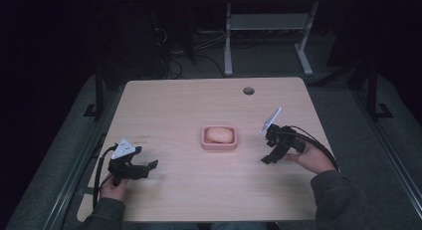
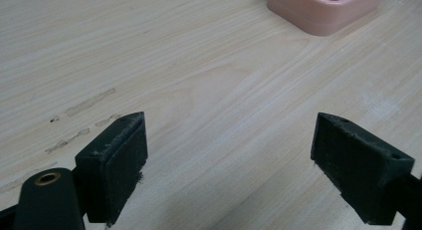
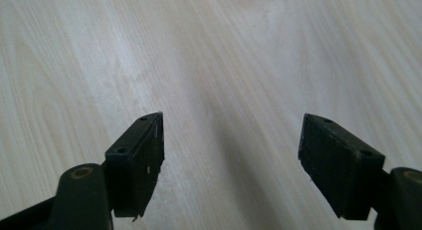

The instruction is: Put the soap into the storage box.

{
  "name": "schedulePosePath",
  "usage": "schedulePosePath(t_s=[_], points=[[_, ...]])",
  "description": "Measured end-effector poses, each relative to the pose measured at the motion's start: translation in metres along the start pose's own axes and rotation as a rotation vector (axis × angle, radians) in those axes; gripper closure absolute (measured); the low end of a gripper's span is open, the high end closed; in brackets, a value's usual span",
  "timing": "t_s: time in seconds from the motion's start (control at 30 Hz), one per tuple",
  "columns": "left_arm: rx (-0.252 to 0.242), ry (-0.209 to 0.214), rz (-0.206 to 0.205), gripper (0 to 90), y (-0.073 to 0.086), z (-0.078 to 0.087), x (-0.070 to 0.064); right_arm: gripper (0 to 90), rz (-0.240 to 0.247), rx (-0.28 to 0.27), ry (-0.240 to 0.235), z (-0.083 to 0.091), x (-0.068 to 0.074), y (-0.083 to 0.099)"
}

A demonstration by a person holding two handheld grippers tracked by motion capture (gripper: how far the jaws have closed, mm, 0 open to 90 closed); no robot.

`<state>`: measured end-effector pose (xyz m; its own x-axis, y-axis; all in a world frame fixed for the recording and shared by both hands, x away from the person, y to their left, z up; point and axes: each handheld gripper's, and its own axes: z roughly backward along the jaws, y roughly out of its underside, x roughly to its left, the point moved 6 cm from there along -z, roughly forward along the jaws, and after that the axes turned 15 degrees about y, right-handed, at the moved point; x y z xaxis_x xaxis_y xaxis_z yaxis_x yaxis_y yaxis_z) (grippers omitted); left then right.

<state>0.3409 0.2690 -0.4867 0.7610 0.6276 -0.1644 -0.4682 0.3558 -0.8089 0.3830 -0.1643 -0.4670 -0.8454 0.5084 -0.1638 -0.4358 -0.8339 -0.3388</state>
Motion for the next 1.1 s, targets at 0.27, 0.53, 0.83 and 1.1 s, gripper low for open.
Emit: schedulePosePath(t_s=[0.27, 0.53, 0.83, 1.1], points=[[-0.002, -0.003, 0.002, 14.3, 0.0, 0.0, 0.0, 25.5, -0.015, -0.01, 0.002, -0.002, 0.006, 0.018], [0.009, -0.004, -0.008, 14.3, 0.001, 0.001, 0.001, 25.5, -0.038, -0.021, 0.013, 0.0, 0.014, 0.038], [0.004, -0.006, -0.003, 14.3, 0.001, -0.001, 0.0, 25.2, -0.058, -0.043, 0.035, 0.001, 0.022, 0.054], [0.0, -0.006, -0.002, 14.3, 0.001, -0.002, 0.0, 21.5, -0.099, -0.086, 0.068, 0.004, 0.03, 0.065]])
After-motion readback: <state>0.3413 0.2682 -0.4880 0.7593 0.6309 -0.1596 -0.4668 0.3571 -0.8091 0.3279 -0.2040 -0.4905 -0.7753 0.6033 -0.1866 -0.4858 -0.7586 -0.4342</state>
